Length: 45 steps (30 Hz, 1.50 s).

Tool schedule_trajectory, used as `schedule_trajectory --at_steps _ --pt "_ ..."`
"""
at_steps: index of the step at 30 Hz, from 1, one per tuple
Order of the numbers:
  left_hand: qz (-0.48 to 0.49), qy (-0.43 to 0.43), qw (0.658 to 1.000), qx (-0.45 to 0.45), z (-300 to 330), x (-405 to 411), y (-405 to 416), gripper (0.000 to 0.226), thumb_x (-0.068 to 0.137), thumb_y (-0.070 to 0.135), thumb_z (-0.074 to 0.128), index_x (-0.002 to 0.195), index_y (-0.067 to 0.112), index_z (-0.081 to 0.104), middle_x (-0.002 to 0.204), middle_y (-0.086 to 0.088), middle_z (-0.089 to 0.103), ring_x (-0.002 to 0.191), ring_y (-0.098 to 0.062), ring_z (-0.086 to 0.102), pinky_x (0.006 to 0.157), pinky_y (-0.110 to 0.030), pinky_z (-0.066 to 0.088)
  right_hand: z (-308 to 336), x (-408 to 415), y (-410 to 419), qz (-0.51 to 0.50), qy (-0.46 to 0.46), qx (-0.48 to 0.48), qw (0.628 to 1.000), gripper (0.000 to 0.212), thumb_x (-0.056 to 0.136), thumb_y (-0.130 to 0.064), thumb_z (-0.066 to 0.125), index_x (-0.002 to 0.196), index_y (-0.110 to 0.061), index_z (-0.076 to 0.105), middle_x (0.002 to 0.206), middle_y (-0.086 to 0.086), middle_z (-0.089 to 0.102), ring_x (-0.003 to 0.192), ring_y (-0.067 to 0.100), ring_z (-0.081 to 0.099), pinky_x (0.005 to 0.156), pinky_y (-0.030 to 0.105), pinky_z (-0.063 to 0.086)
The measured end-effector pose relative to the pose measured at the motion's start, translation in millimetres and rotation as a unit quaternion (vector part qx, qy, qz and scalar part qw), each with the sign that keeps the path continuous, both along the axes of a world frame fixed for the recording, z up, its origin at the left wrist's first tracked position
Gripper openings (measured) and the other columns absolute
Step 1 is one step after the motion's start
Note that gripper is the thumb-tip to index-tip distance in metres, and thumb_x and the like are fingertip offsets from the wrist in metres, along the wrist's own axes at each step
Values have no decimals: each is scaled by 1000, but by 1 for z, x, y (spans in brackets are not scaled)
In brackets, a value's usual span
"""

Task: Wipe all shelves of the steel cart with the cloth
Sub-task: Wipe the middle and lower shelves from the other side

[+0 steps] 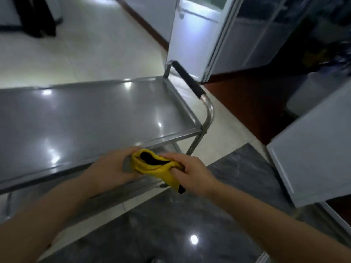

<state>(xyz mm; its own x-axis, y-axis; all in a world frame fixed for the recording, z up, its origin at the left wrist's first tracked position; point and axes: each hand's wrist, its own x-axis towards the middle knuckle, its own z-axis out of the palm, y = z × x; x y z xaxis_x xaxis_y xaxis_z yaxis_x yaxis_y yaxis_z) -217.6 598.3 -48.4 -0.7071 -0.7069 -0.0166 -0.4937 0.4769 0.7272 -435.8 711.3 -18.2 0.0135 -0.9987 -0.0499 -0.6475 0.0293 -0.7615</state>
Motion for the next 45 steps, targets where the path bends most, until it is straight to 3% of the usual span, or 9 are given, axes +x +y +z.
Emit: schedule_trajectory --at_steps 4,9,15,19,24,30,34,37,45 --pt "-5 46 998 -50 89 -40 -3 25 77 32 74 100 30 66 95 14 69 88 4 61 79 -15 45 81 -36 8 -22 5 -62 998 45 87 -17 50 127 -36 57 100 -26 63 92 -2 59 79 17 48" --pt "-2 102 991 -85 161 -117 -5 22 79 34 68 99 40 61 90 18 67 88 3 61 80 -20 50 140 -110 15 -65 -6 -106 992 47 83 -27 54 122 -54 49 105 -28 59 96 -4 56 74 12 43" --pt "2 129 987 -96 184 -221 -2 25 83 36 69 106 41 61 95 17 66 94 7 59 71 -5 46 159 -232 12 -63 6 -125 990 38 91 -25 60 119 -49 53 109 -25 59 100 0 56 73 11 45" --pt "16 136 987 -84 189 -293 -13 18 84 33 69 96 43 61 88 19 66 87 -1 61 69 -15 48 161 -305 -7 -34 25 -122 992 36 92 -30 58 125 -43 53 115 -25 57 104 3 55 79 13 44" --pt "41 154 985 -68 199 -368 -39 17 80 47 63 97 46 60 91 19 65 87 -2 62 75 -26 52 166 -379 -40 -21 21 -134 990 36 93 -29 58 128 -39 53 109 -27 55 99 0 54 76 13 42" --pt "56 152 985 -52 196 -439 -103 22 84 43 59 102 55 59 100 21 67 95 -4 63 81 -29 52 155 -449 -110 6 46 -160 986 41 91 -22 58 131 -33 53 124 -15 60 108 6 55 88 22 47" --pt "79 148 985 -46 177 -488 -173 24 90 34 61 113 40 59 106 12 67 100 -10 63 88 -35 52 134 -497 -184 19 76 -160 984 45 92 -22 56 135 -36 48 128 -15 58 112 6 53 92 22 45" --pt "102 147 982 -54 167 -528 -237 25 91 31 58 115 38 57 107 15 65 99 -7 61 85 -29 50 120 -534 -251 31 88 -150 984 46 97 -28 51 141 -34 40 135 -11 53 118 9 51 97 25 44" --pt "134 112 984 -44 166 -613 -380 32 91 45 52 122 41 52 114 16 61 103 -7 58 84 -25 48 107 -620 -411 42 82 -156 983 54 99 -31 48 148 -37 25 138 -7 48 121 9 49 102 30 44"
